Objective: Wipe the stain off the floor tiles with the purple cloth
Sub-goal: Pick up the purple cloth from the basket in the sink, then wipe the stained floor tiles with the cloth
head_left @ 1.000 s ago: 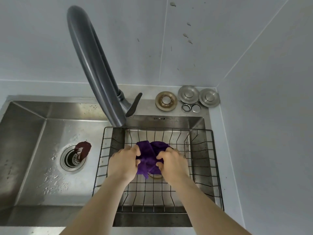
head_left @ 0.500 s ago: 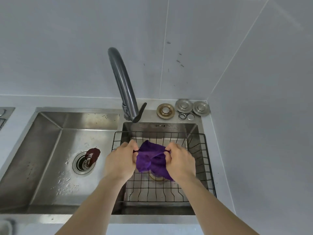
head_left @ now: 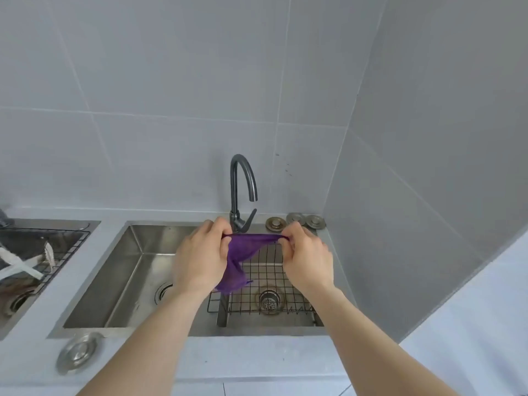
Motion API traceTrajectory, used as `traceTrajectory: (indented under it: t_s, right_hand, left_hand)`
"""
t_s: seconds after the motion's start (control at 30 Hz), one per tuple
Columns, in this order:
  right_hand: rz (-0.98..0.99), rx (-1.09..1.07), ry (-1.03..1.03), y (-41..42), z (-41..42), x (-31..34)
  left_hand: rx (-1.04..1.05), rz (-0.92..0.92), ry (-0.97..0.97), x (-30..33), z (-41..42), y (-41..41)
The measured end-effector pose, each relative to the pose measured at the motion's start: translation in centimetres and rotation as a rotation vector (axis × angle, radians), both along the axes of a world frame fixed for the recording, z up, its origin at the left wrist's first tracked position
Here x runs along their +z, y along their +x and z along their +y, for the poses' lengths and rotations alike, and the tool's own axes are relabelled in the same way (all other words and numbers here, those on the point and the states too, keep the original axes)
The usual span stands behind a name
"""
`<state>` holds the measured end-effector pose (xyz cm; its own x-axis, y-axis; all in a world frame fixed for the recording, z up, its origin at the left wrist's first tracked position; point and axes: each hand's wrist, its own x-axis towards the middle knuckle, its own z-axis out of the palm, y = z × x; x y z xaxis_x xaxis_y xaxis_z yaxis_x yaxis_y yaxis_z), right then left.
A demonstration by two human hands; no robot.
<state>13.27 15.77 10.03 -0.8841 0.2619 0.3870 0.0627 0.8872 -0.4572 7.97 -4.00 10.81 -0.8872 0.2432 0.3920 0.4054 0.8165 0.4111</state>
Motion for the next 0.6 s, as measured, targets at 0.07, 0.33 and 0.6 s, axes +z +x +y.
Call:
traceTrajectory:
  t_s: [0.07,0.33,0.6]
  right_hand:
    - [0.070,0.002,0.005,3.5,-2.3,2.6]
    - [0.121,-0.014,-0.080,17.5,-8.9,8.8]
    - [0.063,-0.023,-0.225,25.5,-10.3,10.3]
  left_hand:
    - [0.007,0.049,0.032,2.3,-2.3,3.5]
    - [-0.019,0.057,0.084,6.7,-8.6,17.3]
    - [-0.095,-0.028,0.081,7.9,-10.9,25.1]
